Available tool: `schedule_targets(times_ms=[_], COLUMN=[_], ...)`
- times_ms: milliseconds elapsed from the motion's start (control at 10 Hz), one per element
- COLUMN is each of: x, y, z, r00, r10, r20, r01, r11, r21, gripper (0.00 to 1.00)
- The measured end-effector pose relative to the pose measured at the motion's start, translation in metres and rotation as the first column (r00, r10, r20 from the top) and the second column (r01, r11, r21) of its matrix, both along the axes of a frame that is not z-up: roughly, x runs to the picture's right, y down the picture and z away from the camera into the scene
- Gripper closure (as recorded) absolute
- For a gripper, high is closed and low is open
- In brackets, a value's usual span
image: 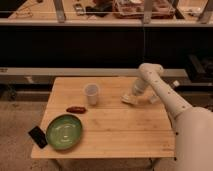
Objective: Wipe the white sponge on the table
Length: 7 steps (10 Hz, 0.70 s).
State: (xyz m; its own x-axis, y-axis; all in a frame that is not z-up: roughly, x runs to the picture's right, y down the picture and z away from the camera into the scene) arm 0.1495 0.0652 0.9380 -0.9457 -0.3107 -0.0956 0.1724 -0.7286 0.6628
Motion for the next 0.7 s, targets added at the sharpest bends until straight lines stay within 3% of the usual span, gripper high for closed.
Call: schedule_targets(times_ms=[100, 300, 500, 700], x=[-0.019, -0.058, -0.084, -0.083], y=[0.003, 0.017, 0.047, 0.078], z=[-0.001, -0.013, -0.041, -0.070], r00=[0.999, 0.984, 0.959, 0.950], r10=[-0.043, -0.150, -0.231, -0.249], r20=[0.025, 0.092, 0.164, 0.190], r01=[0.043, 0.148, 0.227, 0.242], r11=[0.9991, 0.9886, 0.9728, 0.9686], r21=[0.003, 0.026, 0.046, 0.057], gripper=[1.00, 1.00, 1.00, 1.00])
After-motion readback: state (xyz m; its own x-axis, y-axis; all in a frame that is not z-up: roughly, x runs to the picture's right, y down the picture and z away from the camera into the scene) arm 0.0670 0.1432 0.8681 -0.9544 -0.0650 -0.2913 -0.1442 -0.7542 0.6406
